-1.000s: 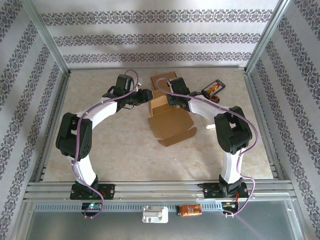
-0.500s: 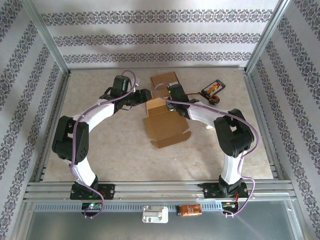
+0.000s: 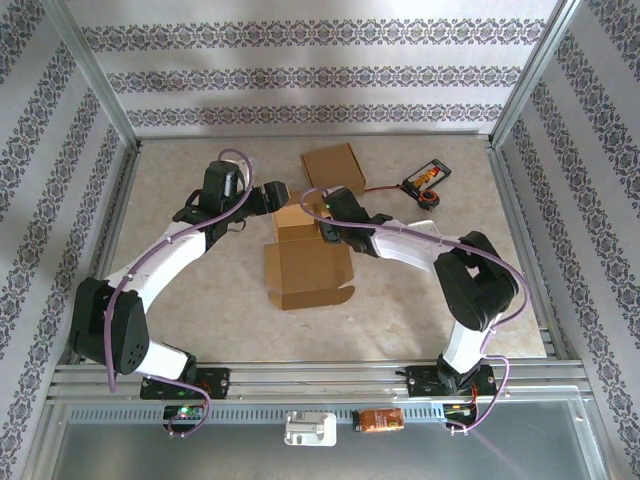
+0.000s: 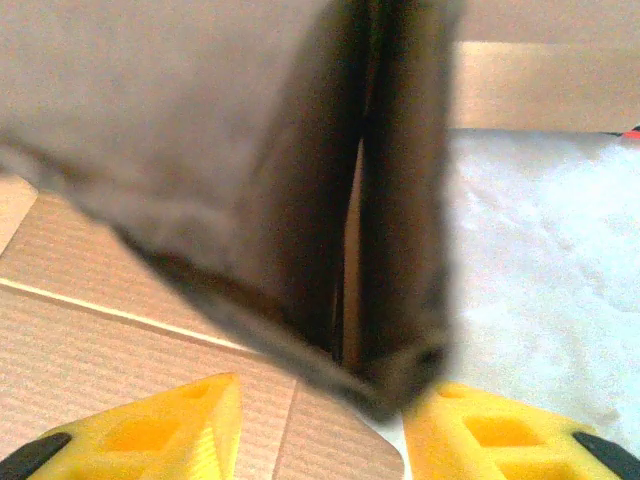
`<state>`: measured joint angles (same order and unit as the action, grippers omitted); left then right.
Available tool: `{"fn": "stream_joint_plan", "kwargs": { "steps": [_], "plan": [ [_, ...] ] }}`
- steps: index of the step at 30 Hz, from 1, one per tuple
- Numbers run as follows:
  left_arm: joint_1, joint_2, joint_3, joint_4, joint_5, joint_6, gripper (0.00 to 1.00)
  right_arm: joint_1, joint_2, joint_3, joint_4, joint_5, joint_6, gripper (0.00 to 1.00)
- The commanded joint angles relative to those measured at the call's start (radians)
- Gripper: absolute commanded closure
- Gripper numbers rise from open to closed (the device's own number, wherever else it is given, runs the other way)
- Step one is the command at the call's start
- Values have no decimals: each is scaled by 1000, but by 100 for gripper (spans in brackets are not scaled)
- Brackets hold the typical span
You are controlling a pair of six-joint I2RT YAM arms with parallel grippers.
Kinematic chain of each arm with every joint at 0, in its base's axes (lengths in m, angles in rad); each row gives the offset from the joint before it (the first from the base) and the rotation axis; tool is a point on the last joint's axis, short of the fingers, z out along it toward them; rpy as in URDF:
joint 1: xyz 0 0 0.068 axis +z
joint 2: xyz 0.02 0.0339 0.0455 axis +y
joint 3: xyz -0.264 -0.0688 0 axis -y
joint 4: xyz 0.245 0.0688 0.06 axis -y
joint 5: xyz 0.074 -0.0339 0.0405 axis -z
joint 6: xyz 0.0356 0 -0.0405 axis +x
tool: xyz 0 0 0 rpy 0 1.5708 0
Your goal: Fold the paper box
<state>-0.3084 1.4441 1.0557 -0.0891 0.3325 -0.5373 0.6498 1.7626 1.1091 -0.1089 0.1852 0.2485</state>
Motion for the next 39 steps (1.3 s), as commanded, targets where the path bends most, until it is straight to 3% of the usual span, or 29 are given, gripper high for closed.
{"fn": "stream_joint_plan", "kwargs": {
  "steps": [1, 9, 15, 19, 25, 31, 39],
  "plan": [
    [-9, -35, 0, -38, -42, 43, 23, -9, 1, -20, 41, 3, -10, 53],
    [-8, -44, -15, -33, -40, 63, 21, -21, 130, 40, 110, 13, -34, 58],
    [10, 42, 38, -101, -27, 45, 22, -26, 182, 75, 123, -3, -37, 82],
    [34, 122, 85, -140, -62, 33, 22, -17, 189, 86, 82, 91, -5, 95],
    [43, 245, 147, -128, 27, 21, 24, -9, 187, 85, 98, 82, -29, 89],
    [45, 298, 160, -105, 65, 7, 43, -22, 197, 107, 115, 75, -6, 68],
    [47, 288, 159, -107, 86, 7, 45, -60, 225, 122, 232, 71, -9, 67]
  ]
}}
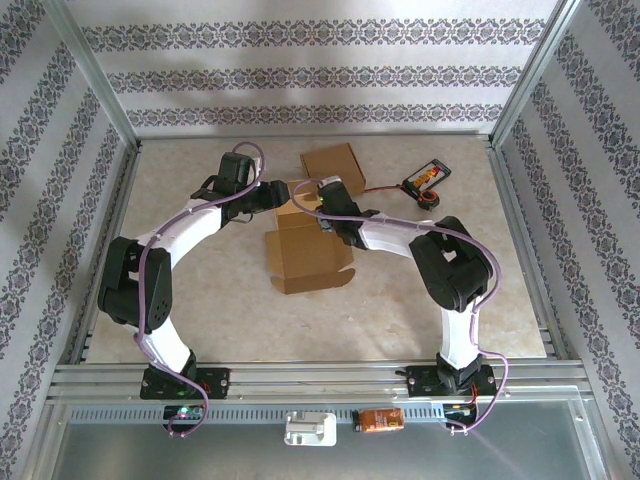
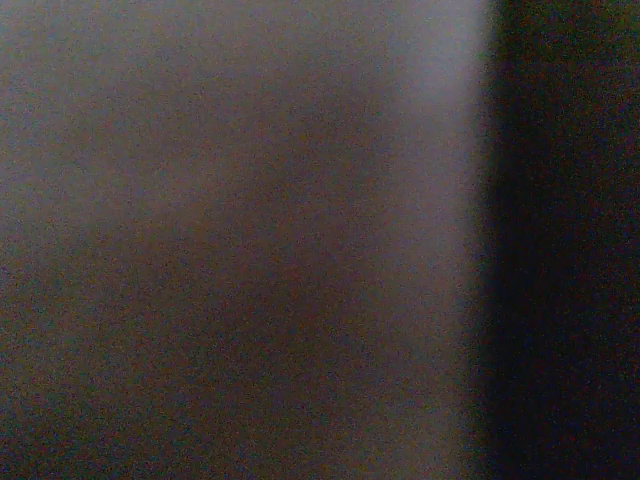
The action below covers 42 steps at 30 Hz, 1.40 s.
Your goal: Fold the paper box
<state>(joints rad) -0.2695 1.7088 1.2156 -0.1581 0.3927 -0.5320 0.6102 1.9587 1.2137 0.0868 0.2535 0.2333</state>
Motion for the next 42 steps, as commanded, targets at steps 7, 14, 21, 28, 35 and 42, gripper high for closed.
{"fn": "stream_joint_plan", "kwargs": {
  "steps": [7, 14, 21, 28, 35, 42],
  "plan": [
    [12, 7, -1, -38, 40, -3, 45, -54, 25, -7, 84, -122, 64, 90],
    [11, -17, -7, -25, 69, -18, 45, -56, 20, 25, 49, -78, 85, 63],
    [12, -50, -28, -9, 96, -37, 45, -68, 38, 83, 22, -109, 85, 94],
    [16, -227, -60, 13, 123, -56, 24, -71, -106, 34, -68, -172, -163, 100],
    [17, -609, -179, -43, -87, 74, 12, -46, -410, 99, -568, -210, -907, 100],
    [18, -869, -371, 23, -258, 133, 9, 188, -453, 113, -846, 179, -1798, 100]
  ]
}}
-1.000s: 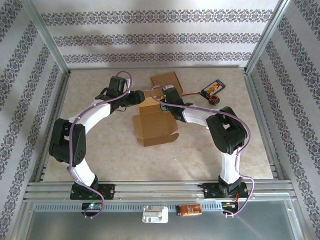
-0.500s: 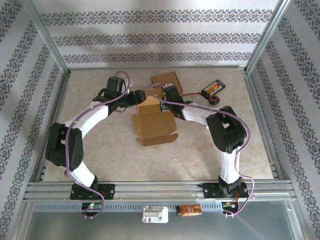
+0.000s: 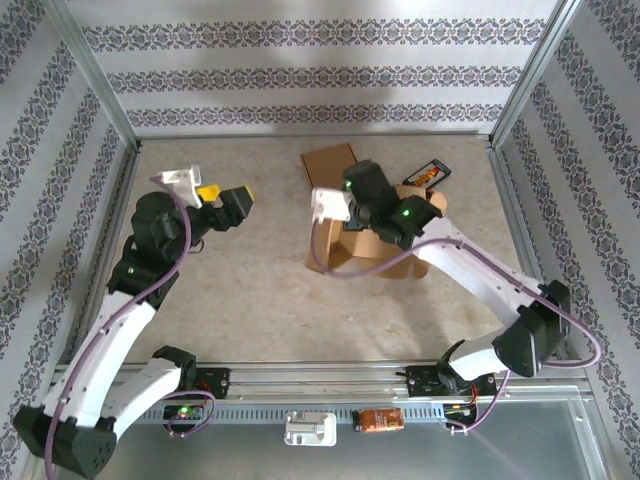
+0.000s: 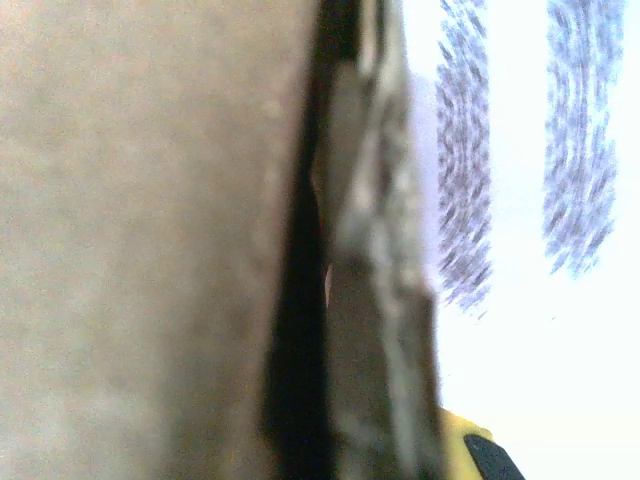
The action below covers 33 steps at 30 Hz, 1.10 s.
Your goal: Fold the paper box
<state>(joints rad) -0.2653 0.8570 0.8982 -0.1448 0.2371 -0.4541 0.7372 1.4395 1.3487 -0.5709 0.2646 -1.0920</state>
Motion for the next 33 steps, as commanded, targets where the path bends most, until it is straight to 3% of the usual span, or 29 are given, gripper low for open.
{"fn": "stream_joint_plan", "kwargs": {
  "steps": [1, 6, 11, 15, 18, 26, 28, 30, 31, 33],
  "plan": [
    [13, -31, -67, 9, -118, 53, 9, 91, 93, -24, -174, 168, -498, 100],
    [12, -47, -107, 20, -117, 20, 9, 230, 242, -182, 147, 167, -679, 100],
    [12, -14, -110, 20, -113, 10, 9, 300, 344, -246, 375, 201, -674, 84],
    [13, 12, -113, 38, -102, -1, 9, 317, 325, -272, 384, 216, -618, 63],
    [13, 30, -112, 46, -102, -4, 9, 314, 271, -305, 381, 222, -605, 53],
    [14, 89, -107, 55, -51, -5, 9, 311, 209, -280, 337, 331, -457, 46],
    [11, 117, -99, 43, 5, 18, 10, 320, 189, -257, 338, 362, -343, 46],
    [10, 161, -77, 1, 53, 36, 12, 328, 161, -194, 298, 400, -85, 41],
    [9, 183, -65, -18, 80, 46, 13, 329, 146, -144, 260, 424, 90, 36],
    [2, 237, -25, -69, 143, 72, 13, 299, 104, -46, 141, 550, 616, 15]
  ]
}}
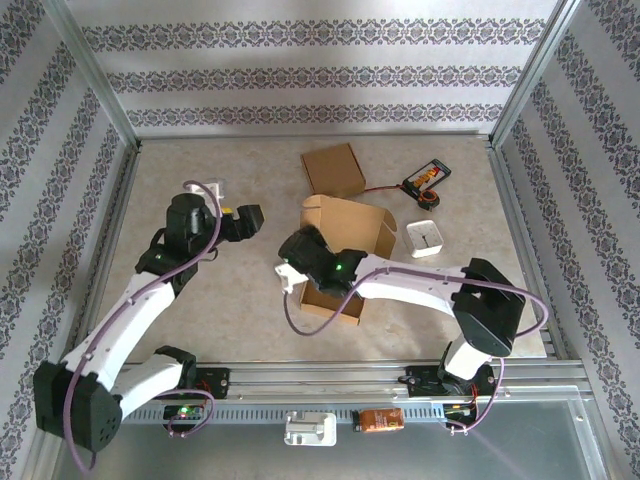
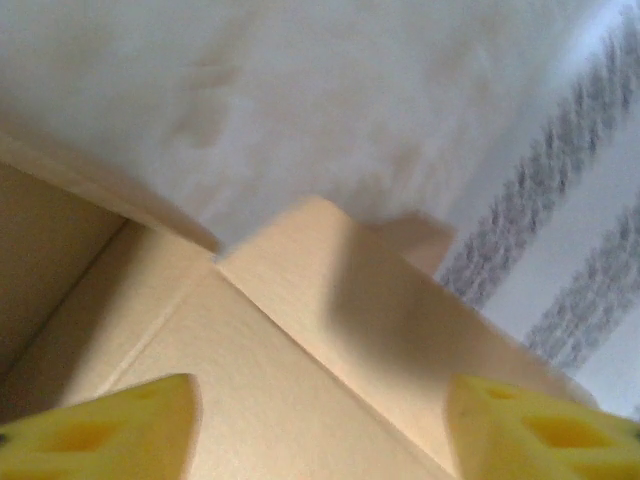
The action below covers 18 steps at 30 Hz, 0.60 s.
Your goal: Fold the paper box
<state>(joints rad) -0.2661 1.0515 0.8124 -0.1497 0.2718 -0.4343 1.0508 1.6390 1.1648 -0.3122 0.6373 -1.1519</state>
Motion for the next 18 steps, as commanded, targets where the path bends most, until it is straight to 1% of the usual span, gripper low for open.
{"fn": "stream_joint_plan", "kwargs": {
  "steps": [1, 2, 3, 5, 6, 8, 9, 11, 14, 15, 16, 18],
  "plan": [
    [-5, 65, 79, -88, 130, 67, 13, -45, -120, 180, -238, 189, 906, 10],
    [-15, 98, 105, -116, 153, 88, 14, -88, -163, 201, -400, 100, 1102, 10],
    [-31, 128, 132, -141, 171, 119, 14, -127, -219, 174, -455, 5, 1221, 10],
    [-68, 188, 181, -186, 194, 189, 15, -176, -347, 67, -421, -140, 1369, 9],
    [-89, 220, 204, -204, 201, 226, 15, -209, -413, 8, -387, -241, 1419, 8],
    [-118, 278, 242, -218, 226, 284, 15, -290, -522, -73, -355, -384, 1526, 7],
    [-125, 309, 256, -214, 248, 307, 15, -346, -564, -108, -351, -441, 1561, 6],
    [-130, 365, 278, -194, 284, 346, 15, -442, -622, -169, -344, -506, 1597, 2],
    [-130, 458, 333, -194, 299, 404, 15, -616, -644, -252, -282, -724, 1591, 2],
    [-131, 487, 359, -205, 309, 421, 15, -656, -636, -268, -264, -778, 1587, 3],
    [-131, 508, 374, -209, 322, 434, 15, -677, -623, -275, -256, -808, 1576, 6],
    [-132, 538, 391, -190, 352, 457, 15, -690, -591, -277, -252, -823, 1540, 12]
  ]
}}
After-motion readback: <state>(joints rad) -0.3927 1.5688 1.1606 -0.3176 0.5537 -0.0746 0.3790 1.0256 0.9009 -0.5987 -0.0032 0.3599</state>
